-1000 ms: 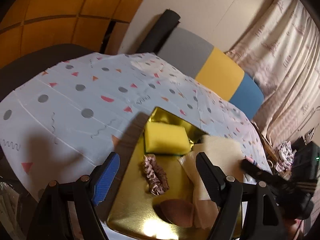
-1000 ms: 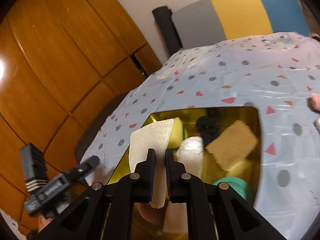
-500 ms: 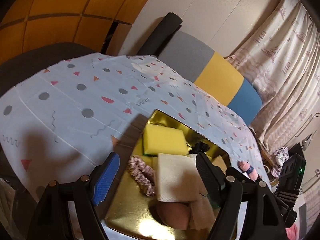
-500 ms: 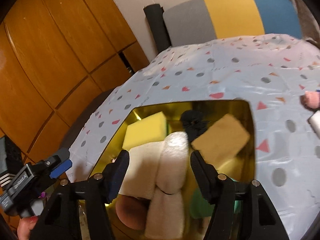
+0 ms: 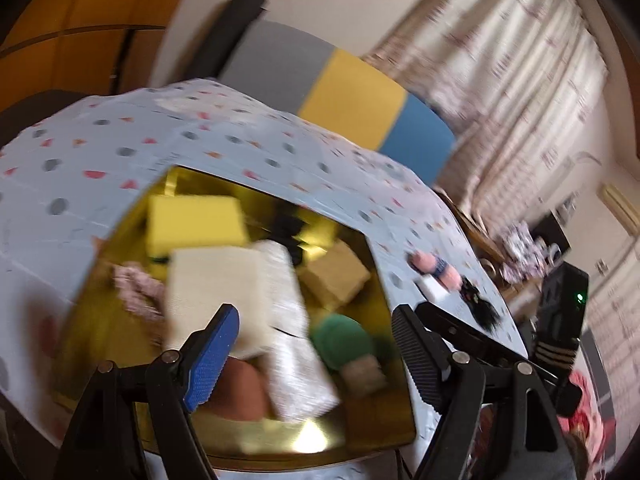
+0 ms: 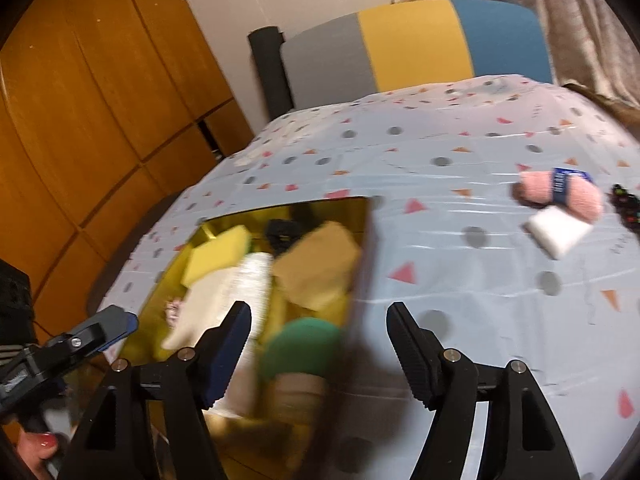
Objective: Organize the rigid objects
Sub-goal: 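Grasp the black beaded hair tie with the right gripper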
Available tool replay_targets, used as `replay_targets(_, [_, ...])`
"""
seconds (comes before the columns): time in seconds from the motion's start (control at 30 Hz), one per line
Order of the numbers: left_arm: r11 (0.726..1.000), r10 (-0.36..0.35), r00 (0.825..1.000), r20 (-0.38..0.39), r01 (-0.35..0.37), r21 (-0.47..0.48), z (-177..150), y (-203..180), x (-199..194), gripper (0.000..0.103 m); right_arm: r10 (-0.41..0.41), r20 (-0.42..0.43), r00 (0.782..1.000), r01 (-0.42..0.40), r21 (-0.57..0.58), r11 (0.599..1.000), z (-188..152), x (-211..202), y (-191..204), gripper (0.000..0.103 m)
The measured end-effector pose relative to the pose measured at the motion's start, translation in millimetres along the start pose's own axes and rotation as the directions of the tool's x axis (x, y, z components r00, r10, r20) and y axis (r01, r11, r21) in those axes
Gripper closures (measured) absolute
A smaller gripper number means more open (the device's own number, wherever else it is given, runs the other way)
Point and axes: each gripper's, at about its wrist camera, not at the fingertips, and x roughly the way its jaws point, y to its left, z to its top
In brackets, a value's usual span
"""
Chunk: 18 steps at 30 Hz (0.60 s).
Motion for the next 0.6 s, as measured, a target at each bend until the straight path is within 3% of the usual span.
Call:
replay_targets(0.2, [0.988,-0.094,0.991,-0.098,0.105,0.110,-12.6,-51.9,26.2,0.023,-0.097,-0.024,0.995,0.099,0.052,0.994,-19.5,-15.2,-61.5,0.029])
replay_targets(0.37, [0.971,-0.119,0.975,-0.188,0.153,0.182,-20.2,-94.6,50.9,0.023,-0.167,-0.056,0.984,0.173,0.108,0.979,-38.4,-28.9,-118.8,0.029])
replay_targets(0.47, [0.959,-0.117,0.965,-0.234,0.171,0.227,-25.2,-120.9,66.9,0.023,-0.220,-0.049,0.974,0.225,0.139,0.964,-41.7,-41.1,-157.9,0.029])
replay_targets(0.6, [0.947,-0.115,0.947,-0.299,0.196,0.256,-31.0,-153.2,95.6,0.023,-0.328,-0.029,0.944,0.328,0.171,0.929,-27.8,-55.0,-217.6,0.025])
